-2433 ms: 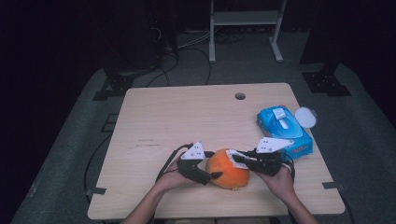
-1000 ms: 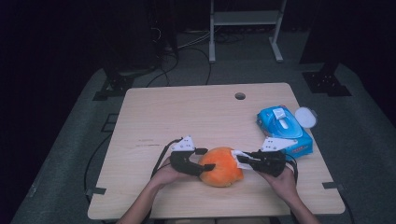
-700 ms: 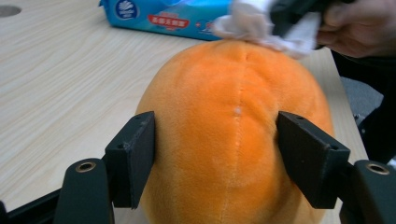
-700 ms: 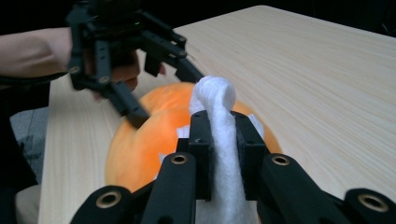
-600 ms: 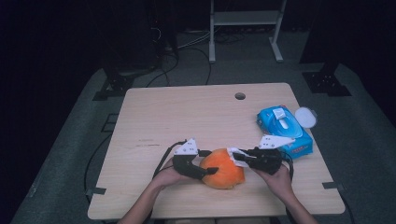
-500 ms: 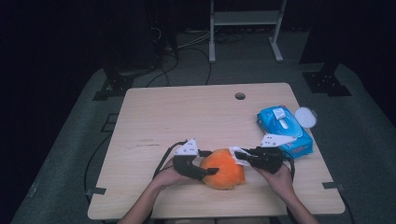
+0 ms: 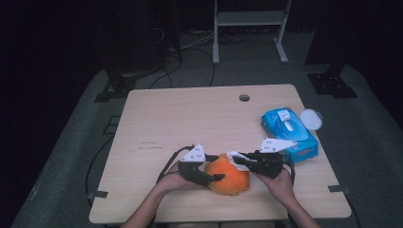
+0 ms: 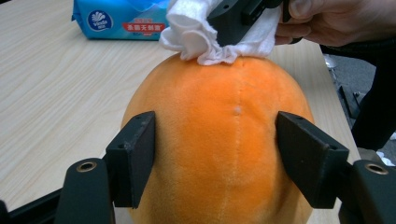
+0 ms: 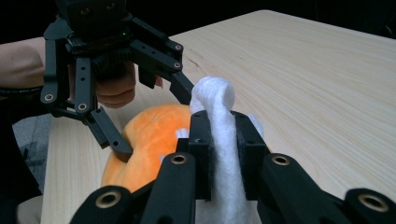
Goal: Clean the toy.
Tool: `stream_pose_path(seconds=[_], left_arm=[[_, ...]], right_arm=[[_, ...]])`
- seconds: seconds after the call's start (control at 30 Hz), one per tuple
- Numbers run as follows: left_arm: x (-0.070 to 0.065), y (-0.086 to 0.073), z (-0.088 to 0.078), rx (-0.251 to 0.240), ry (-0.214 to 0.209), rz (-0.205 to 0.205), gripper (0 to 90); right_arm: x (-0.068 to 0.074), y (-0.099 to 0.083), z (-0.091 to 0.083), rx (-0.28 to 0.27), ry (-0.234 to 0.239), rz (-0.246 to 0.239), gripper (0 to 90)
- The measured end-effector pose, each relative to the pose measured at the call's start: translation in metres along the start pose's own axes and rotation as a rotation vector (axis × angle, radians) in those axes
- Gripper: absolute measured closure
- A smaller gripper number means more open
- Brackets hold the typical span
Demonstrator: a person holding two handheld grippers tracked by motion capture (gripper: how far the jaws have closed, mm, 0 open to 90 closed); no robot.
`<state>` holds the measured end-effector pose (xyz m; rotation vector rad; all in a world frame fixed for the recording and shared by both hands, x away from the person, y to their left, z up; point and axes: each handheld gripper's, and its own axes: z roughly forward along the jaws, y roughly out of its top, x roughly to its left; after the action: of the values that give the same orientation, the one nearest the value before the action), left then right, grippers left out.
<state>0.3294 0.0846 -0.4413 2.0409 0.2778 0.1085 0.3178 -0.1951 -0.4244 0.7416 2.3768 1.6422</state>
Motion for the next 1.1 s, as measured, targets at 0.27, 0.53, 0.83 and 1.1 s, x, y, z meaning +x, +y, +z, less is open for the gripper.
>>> stream_pose_path(seconds=[0.27,0.53,0.83,1.1], left_arm=[[0.006,-0.002,-0.003,0.004,0.009,-0.033,31.1],[0.009,-0.004,-0.004,0.002,0.028,-0.056,31.0],[0.013,-0.005,-0.005,-0.002,0.038,-0.085,30.9],[0.01,-0.002,-0.003,-0.004,0.035,-0.072,30.7]], right_arm=[[-0.011,-0.01,-0.012,0.035,-0.038,0.039,79.3],[-0.006,-0.011,-0.016,0.03,-0.012,0.035,79.2],[0.005,-0.004,-0.011,0.016,0.024,-0.01,79.0],[-0.001,-0.007,-0.014,0.042,-0.009,0.014,79.1]])
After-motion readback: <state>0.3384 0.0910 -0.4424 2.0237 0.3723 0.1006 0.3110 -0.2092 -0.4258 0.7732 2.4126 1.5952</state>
